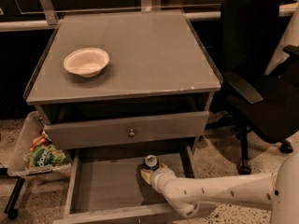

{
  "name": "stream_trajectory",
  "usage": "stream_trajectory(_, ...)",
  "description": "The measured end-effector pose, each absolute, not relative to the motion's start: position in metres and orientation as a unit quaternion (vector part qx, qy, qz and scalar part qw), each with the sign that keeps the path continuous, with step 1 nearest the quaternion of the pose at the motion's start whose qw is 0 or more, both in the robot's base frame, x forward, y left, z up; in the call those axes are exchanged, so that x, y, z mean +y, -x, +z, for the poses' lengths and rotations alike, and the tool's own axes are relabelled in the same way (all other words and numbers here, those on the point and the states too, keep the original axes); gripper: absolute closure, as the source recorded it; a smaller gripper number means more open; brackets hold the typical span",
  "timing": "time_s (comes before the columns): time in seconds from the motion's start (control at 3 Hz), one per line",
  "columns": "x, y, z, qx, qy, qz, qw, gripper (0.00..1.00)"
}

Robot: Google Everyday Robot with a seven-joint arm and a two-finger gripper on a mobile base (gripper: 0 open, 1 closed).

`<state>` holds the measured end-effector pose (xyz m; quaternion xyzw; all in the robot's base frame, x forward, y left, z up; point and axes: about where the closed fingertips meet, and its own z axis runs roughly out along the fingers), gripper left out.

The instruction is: Place pepsi can into middle drawer

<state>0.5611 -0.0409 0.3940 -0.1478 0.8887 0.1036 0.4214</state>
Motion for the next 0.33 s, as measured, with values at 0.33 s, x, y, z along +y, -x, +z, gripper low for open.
stream_trajectory(0.33, -0.0409, -0.5611, 0.394, 0.889, 0.148, 0.104, 0.421, 0.0)
